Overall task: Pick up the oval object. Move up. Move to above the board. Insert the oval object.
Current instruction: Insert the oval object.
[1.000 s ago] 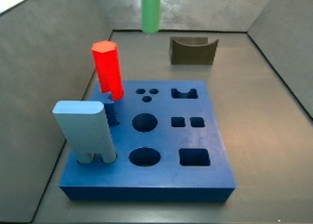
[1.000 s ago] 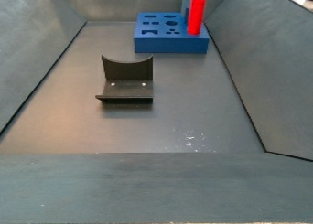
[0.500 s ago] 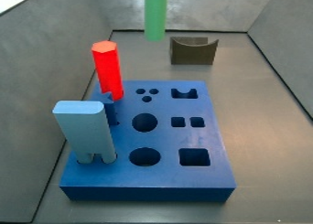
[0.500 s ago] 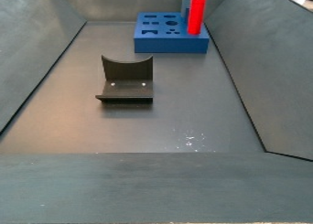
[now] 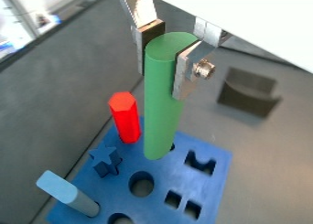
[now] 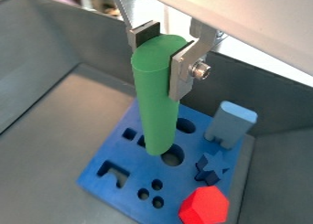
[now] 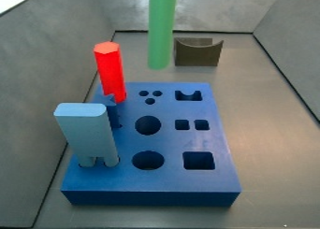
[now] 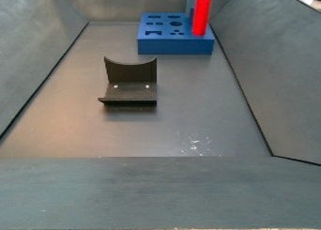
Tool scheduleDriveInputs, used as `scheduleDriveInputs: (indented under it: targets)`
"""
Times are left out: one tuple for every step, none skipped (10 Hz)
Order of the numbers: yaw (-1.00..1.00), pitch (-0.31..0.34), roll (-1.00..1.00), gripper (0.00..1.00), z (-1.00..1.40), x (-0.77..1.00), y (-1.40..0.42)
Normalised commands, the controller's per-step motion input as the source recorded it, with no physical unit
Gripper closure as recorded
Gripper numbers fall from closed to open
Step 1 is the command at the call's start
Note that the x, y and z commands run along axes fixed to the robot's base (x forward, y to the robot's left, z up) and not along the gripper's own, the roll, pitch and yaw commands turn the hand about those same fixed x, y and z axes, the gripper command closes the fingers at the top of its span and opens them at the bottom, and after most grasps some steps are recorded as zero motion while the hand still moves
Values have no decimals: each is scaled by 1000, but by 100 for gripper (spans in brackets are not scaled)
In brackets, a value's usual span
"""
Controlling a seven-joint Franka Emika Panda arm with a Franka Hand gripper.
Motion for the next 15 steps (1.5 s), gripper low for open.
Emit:
scheduleDriveInputs:
  targets:
    - [-943, -4, 0, 100, -300, 0, -226]
    - [-943, -6, 0, 100, -297, 0, -226]
    - [-934, 0, 0, 100, -294, 0, -229]
    - [-871, -1, 0, 100, -191, 0, -317]
    - [-806, 0, 0, 100, -134, 11, -431]
    - [-609, -13, 0, 100, -60, 40, -637]
    - [-546, -17, 1, 100, -66, 66, -689]
    - [-774, 0, 0, 100, -26, 14, -469]
    - [-897, 0, 0, 100, -63, 17, -294]
    - [-920, 0, 0, 100, -69, 20, -269]
    - [-920, 0, 0, 100, -74, 20, -254]
    - [-943, 0, 0, 100, -91, 17, -231]
    - [-946, 0, 0, 100, -89, 17, -229]
    - [-954, 0, 0, 100, -100, 23, -220]
    - [-971, 0, 0, 100, -117, 20, -189]
